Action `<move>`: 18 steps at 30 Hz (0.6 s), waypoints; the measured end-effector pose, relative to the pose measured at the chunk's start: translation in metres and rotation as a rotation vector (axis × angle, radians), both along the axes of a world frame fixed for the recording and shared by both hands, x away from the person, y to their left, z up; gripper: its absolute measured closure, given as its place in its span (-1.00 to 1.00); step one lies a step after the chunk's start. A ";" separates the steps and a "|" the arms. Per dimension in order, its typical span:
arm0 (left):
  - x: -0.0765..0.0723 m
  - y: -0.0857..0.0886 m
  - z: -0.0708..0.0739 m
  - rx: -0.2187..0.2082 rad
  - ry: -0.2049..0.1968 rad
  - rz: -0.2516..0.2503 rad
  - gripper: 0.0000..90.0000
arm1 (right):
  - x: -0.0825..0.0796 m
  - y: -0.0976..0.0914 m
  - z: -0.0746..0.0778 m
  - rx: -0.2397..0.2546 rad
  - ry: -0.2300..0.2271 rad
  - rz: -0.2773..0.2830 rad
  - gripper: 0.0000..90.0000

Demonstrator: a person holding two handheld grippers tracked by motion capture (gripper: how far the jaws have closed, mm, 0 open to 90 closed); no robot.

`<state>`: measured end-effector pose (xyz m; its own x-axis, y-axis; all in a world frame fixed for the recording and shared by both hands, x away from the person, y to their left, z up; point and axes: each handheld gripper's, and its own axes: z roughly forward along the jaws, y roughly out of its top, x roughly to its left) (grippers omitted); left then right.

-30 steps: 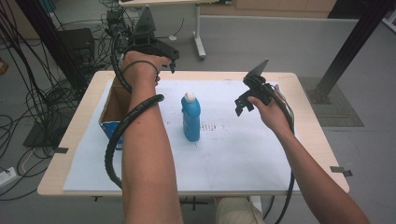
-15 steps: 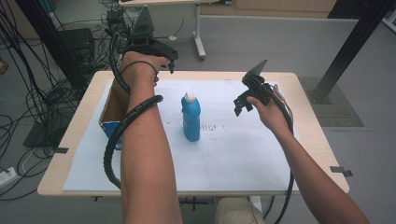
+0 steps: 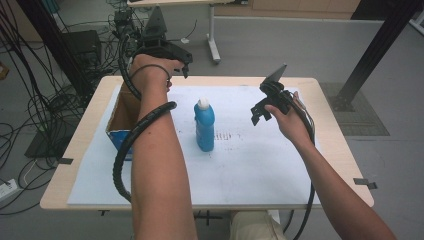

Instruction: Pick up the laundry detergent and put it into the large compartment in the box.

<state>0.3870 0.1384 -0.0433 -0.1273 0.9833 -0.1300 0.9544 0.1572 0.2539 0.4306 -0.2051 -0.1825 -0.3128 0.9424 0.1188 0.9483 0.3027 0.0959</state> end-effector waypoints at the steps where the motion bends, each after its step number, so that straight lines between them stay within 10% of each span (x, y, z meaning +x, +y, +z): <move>1: 0.000 -0.002 0.001 0.000 0.002 -0.003 -0.88 | 0.000 0.000 0.000 0.000 0.001 0.002 -0.81; 18: 0.000 -0.012 0.000 -0.009 0.013 0.006 -0.88 | -0.001 0.005 -0.005 0.003 0.008 0.006 -0.81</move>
